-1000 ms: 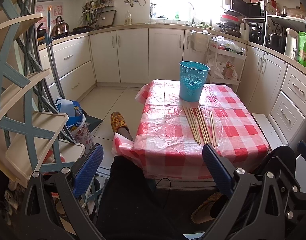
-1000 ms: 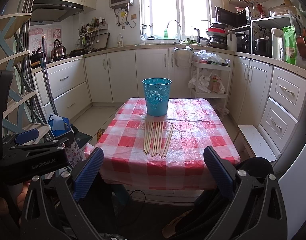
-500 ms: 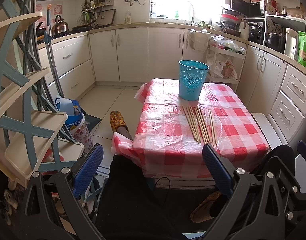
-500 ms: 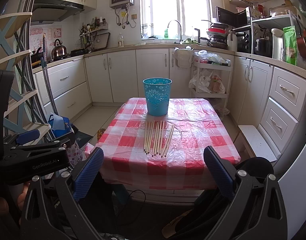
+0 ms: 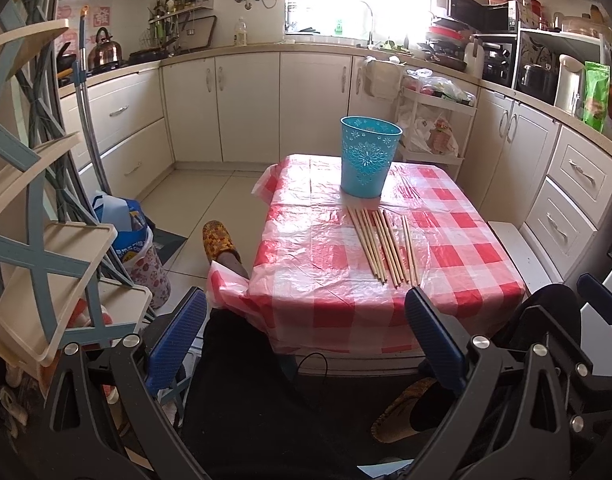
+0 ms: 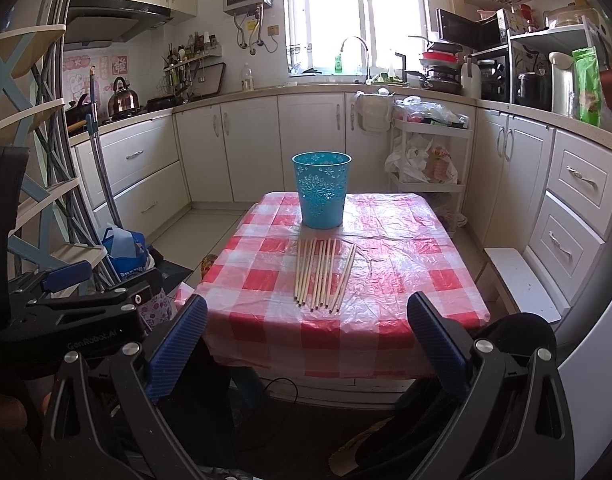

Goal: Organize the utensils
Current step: 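Move the left tool to the chopsticks and close on one chopstick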

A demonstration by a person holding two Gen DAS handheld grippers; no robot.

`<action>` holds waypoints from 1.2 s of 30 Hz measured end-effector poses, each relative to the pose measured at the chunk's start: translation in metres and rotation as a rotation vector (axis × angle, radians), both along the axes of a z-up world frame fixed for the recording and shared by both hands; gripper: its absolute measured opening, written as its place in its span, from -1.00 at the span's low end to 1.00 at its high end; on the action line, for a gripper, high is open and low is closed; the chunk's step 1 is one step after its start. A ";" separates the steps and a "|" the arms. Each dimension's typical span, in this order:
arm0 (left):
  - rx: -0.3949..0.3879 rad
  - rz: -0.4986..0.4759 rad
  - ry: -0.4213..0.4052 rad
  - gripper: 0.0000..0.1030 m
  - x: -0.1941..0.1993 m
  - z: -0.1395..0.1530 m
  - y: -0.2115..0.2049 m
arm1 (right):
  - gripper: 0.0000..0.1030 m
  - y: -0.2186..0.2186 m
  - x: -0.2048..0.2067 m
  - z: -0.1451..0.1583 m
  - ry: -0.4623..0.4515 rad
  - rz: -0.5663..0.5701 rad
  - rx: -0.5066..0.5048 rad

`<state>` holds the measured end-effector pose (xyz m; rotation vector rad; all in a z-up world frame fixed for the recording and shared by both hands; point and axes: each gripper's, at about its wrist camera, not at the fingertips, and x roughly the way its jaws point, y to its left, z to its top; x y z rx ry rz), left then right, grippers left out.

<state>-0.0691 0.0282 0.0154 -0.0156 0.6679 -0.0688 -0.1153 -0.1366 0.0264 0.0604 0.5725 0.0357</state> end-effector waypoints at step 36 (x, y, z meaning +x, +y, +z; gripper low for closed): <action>-0.048 0.044 0.208 0.85 0.140 -0.082 0.017 | -0.75 -0.078 0.303 -0.171 0.422 -0.030 0.065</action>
